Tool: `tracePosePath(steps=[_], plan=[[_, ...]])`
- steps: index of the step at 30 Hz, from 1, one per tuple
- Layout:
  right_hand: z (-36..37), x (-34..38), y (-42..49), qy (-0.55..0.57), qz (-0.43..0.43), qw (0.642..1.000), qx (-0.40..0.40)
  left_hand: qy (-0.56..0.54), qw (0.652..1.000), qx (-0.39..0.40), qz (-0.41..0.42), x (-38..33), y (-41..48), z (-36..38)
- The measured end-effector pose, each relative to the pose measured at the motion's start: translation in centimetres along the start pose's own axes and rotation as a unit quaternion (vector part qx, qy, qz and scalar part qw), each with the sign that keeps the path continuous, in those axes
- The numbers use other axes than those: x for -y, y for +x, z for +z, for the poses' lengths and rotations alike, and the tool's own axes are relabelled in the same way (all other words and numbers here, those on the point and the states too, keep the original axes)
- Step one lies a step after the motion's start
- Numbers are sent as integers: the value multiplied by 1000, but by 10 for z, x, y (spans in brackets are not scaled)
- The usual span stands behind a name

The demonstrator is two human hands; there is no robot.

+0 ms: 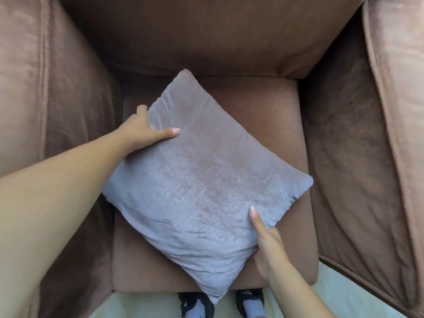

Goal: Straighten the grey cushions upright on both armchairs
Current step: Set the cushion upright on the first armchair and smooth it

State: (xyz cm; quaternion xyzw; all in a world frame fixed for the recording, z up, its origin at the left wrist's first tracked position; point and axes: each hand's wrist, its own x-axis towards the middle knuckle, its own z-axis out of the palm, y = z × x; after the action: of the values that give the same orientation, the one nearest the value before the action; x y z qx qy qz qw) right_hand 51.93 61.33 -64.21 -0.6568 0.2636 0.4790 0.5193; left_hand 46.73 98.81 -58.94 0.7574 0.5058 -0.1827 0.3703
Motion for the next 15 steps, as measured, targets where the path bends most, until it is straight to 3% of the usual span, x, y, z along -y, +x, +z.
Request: tracePosePath(steps=[6, 15], plan=[[11, -4, 6, 54, -36, 995, -82, -24, 1000, -3, -13, 1, 1, 3], [2, 50, -15, 2, -140, 990, -31, -81, 986, -145, 7, -9, -51, 2]])
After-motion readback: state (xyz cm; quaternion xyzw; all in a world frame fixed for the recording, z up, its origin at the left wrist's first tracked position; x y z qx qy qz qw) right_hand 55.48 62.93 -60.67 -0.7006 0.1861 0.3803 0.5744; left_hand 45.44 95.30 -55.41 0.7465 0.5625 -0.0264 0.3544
